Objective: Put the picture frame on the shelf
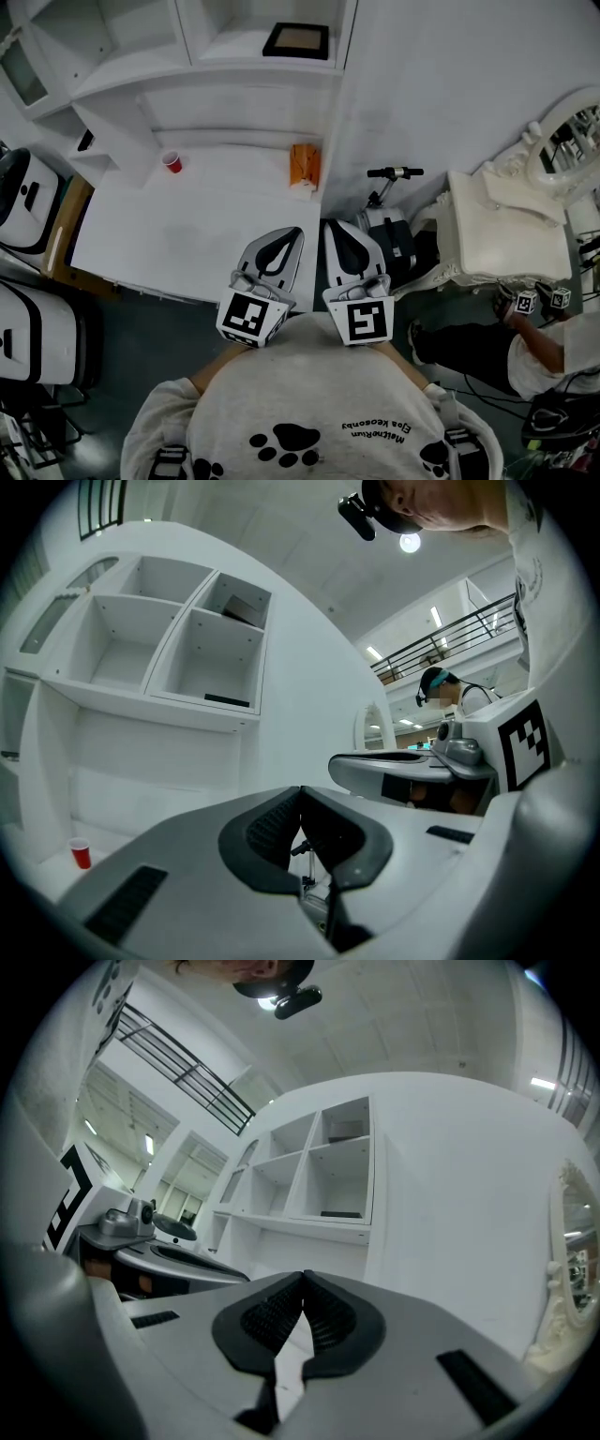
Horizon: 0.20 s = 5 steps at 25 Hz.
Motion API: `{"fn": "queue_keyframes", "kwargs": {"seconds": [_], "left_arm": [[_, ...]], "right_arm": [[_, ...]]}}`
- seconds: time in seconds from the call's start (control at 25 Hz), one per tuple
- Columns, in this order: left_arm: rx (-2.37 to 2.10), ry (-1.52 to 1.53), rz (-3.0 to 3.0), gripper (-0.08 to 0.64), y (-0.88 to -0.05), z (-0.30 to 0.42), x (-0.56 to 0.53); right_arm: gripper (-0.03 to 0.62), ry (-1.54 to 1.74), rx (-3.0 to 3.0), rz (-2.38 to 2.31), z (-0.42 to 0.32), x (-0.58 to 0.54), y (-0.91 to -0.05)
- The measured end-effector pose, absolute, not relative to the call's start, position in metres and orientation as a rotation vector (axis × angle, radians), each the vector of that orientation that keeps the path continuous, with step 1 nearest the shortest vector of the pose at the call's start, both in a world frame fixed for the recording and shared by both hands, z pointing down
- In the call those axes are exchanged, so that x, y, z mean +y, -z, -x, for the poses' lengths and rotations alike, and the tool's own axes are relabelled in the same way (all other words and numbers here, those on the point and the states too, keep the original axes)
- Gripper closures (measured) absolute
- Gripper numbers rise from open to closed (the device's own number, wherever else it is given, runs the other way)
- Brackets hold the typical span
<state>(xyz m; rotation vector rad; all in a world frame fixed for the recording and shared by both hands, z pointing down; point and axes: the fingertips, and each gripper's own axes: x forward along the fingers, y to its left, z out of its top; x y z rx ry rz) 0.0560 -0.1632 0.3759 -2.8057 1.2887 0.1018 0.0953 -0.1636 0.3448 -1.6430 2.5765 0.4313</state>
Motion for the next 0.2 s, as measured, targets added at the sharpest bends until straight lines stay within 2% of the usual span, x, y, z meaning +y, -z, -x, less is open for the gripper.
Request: {"fn": "queue_keyframes", "kwargs": {"seconds": [0.2], "left_arm": [[1.302, -0.100, 2.820, 0.540, -0.3798, -0.0590, -0.1663]], "right_arm": [[0.560, -0.455, 2.599, 1.625, -0.0967, -0.1677, -0.3456]]}}
